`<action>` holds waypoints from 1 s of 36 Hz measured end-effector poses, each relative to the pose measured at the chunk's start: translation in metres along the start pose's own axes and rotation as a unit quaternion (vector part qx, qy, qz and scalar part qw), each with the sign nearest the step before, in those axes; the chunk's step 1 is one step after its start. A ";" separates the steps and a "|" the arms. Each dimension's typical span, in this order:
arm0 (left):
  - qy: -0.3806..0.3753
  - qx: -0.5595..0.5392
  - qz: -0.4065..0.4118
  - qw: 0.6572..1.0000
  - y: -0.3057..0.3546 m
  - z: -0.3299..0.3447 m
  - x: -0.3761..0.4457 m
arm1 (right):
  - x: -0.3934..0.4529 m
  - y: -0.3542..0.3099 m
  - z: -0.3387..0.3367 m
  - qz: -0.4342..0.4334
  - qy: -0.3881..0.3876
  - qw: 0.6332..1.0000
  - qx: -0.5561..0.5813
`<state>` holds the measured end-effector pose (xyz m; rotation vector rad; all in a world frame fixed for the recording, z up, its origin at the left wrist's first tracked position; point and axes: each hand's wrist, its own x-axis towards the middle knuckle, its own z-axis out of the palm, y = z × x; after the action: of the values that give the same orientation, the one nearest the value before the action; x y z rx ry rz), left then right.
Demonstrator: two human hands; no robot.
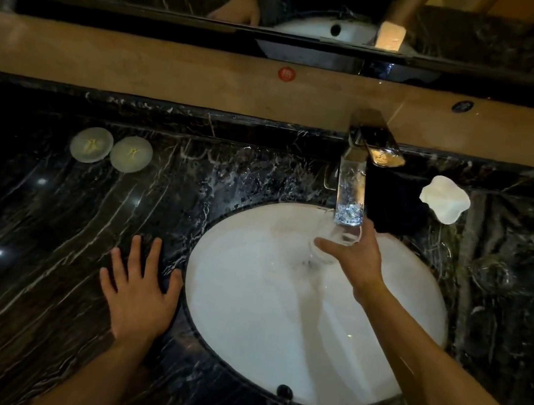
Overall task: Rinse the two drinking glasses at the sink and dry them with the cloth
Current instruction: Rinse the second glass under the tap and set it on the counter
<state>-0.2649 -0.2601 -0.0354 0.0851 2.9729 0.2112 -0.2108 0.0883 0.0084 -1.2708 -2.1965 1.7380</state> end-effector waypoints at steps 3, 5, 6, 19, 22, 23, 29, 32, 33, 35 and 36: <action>0.000 0.000 0.000 1.000 0.001 0.000 0.000 | 0.000 0.002 0.001 0.032 -0.021 0.998 0.040; 0.001 -0.001 0.000 1.000 0.001 -0.001 0.000 | -0.001 0.001 0.001 0.040 -0.049 0.997 0.047; 0.001 -0.002 0.001 1.000 0.001 -0.001 0.000 | -0.002 0.001 0.002 0.044 -0.063 0.996 0.053; -0.005 -0.007 -0.003 1.000 0.002 -0.002 0.000 | -0.004 0.000 0.019 0.024 -0.099 0.992 0.072; -0.004 -0.004 -0.001 1.000 0.002 -0.002 -0.001 | -0.005 -0.001 0.021 0.005 -0.049 0.999 0.025; -0.003 -0.003 0.000 1.000 0.002 -0.002 -0.001 | -0.004 -0.002 0.020 0.000 -0.034 0.999 0.011; -0.004 -0.003 0.000 1.000 0.002 -0.003 -0.001 | -0.003 -0.004 0.011 -0.068 0.025 0.995 -0.070; -0.003 -0.002 0.000 1.000 0.002 -0.003 -0.001 | -0.003 -0.003 0.006 -0.098 0.047 0.986 -0.126; -0.002 -0.001 0.001 1.000 0.003 -0.003 -0.001 | -0.002 -0.003 0.004 -0.102 0.052 0.982 -0.149; -0.004 -0.001 0.000 1.000 0.002 -0.003 -0.001 | -0.001 -0.004 0.002 -0.103 0.059 0.974 -0.193; -0.005 -0.001 0.000 1.000 0.002 -0.002 -0.001 | -0.001 -0.005 0.000 -0.103 0.061 0.969 -0.217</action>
<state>-0.2645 -0.2584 -0.0326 0.0849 2.9627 0.2130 -0.2133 0.0874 0.0131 -1.1238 -2.6131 1.1113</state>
